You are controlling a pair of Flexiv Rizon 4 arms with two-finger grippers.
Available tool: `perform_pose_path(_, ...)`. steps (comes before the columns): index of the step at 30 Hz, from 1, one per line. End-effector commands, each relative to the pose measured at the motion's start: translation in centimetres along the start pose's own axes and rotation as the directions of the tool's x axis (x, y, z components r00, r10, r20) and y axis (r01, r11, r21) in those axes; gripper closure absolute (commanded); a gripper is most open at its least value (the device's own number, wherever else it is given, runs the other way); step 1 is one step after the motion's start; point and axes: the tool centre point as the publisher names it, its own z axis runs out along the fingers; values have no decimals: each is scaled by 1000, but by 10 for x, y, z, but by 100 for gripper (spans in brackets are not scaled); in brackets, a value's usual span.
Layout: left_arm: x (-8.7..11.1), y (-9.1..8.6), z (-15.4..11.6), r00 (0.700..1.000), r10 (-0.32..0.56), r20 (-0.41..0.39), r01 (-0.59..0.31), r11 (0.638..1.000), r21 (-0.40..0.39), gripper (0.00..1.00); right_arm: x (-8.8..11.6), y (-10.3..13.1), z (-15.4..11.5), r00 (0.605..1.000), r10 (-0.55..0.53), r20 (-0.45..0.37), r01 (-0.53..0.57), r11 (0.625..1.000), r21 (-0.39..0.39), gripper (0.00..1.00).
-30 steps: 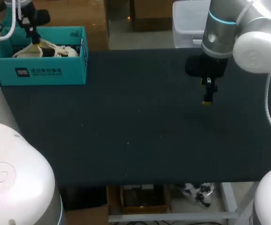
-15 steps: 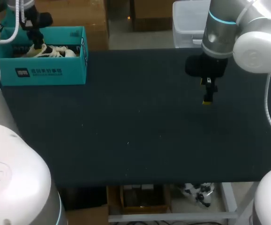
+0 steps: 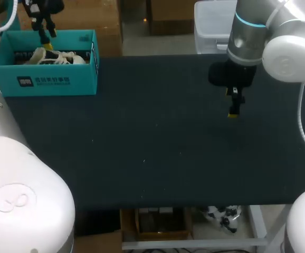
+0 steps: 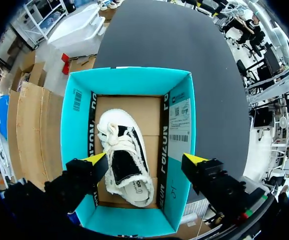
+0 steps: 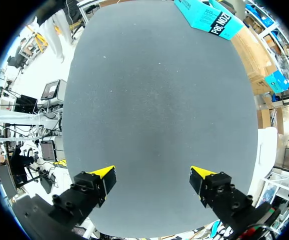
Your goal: Open the shoe tongue, take the insole out of the shoe, put the insole back into the shoe, and pack the shoe into the shoebox
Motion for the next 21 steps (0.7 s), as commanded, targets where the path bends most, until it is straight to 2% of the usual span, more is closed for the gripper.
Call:
perform_pose_path(1,36,-15,-20,992,1,123,5,999,-49,0,0,0,0,1000,-1,0,1,1000,0,0)
perform_pose_path(5,56,-23,-26,990,4,142,3,999,-45,0,0,0,0,1000,-1,0,1,1000,0,0)
perform_pose_path(14,105,-38,-30,971,-14,238,27,999,-48,0,0,0,0,1000,-1,0,1,1000,0,0)
perform_pose_path(21,130,-46,-32,960,-23,279,37,998,-45,0,0,0,0,1000,-1,0,1,1000,0,0)
